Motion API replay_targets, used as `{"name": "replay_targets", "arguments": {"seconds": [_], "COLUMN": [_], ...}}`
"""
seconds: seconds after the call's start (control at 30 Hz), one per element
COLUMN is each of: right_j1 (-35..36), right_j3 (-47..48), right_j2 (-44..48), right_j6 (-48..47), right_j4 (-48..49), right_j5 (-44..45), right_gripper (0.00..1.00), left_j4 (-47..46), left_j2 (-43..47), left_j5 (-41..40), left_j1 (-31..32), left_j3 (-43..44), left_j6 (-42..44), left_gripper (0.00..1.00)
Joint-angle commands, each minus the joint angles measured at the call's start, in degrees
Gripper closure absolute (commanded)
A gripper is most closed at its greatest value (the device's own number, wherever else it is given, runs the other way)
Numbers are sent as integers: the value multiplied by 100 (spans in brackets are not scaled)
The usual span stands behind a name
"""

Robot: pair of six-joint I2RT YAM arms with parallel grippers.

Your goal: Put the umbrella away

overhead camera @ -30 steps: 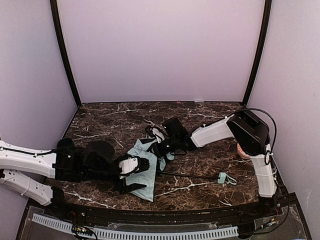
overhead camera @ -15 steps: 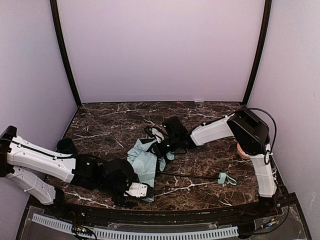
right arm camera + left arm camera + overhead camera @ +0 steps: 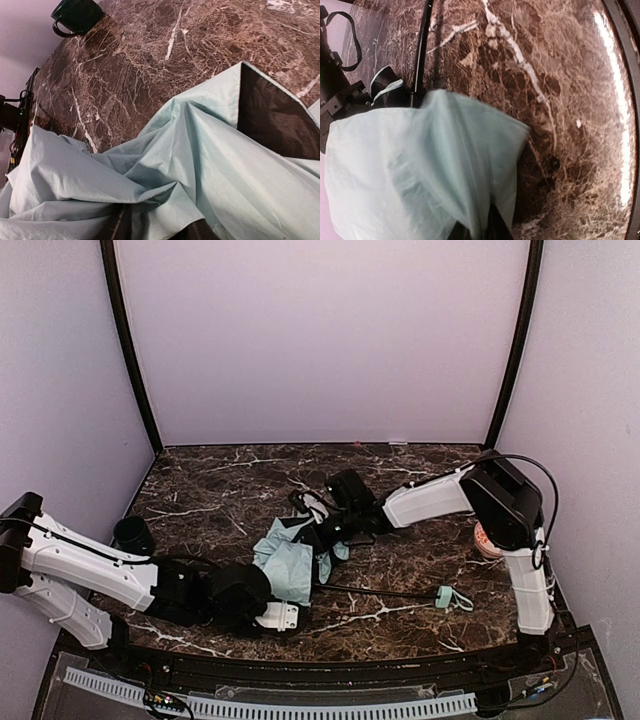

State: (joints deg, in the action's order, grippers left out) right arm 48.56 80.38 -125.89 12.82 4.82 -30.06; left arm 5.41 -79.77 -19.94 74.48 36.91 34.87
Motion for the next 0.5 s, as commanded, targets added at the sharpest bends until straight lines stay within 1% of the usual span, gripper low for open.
{"name": "replay_targets", "arguments": {"seconds": [0.0, 0.07, 0.17, 0.27, 0.33, 0.4, 0.43, 0.47], "right_j1": [-138, -255, -458, -555, -566, -567, -563, -564], "right_j3": [196, 152, -71, -378, -509, -577, -584, -589], "right_j2": [894, 1356, 1978, 2298, 2400, 2410, 2404, 2402], "right_j6": [-87, -43, 18, -25, -49, -68, -111, -174], "right_j4": [-692, -717, -883, -1095, -1199, -1291, -1366, -1488], "right_j5": [48, 160, 658, 1051, 1166, 1058, 966, 840], "right_gripper": [59, 52, 44, 43, 42, 38, 32, 29], "left_j4": [-107, -188, -555, -1211, -1761, -1974, -1983, -1919], "left_j2": [308, 373, 352, 174, -57, -381, -558, -709], "left_j5": [523, 806, 1413, 1924, 1992, 1936, 1843, 1745], "left_j1": [40, 49, 47, 58, 58, 56, 58, 58], "left_j3": [-17, -74, -161, -282, -363, -289, -221, -152], "left_j6": [-145, -287, -522, -583, -412, -203, -126, -71], "left_gripper": [96, 100, 100, 100, 100, 100, 100, 100]}}
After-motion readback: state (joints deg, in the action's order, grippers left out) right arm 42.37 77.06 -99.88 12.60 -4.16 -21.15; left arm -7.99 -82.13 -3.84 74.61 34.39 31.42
